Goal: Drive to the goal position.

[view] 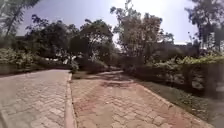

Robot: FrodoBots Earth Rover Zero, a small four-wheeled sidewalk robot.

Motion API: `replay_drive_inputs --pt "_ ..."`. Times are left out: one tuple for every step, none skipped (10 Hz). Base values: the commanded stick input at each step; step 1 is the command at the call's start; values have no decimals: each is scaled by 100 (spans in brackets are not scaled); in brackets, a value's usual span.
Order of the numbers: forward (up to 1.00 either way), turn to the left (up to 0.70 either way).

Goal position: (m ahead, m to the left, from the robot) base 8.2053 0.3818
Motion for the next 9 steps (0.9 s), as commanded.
replay_drive_inputs --pt "30 0" --pt "30 0" --pt "30 0" --pt "30 0" --pt "30 0" --pt "30 0" --pt "30 0" --pt "30 0" --pt "30 0"
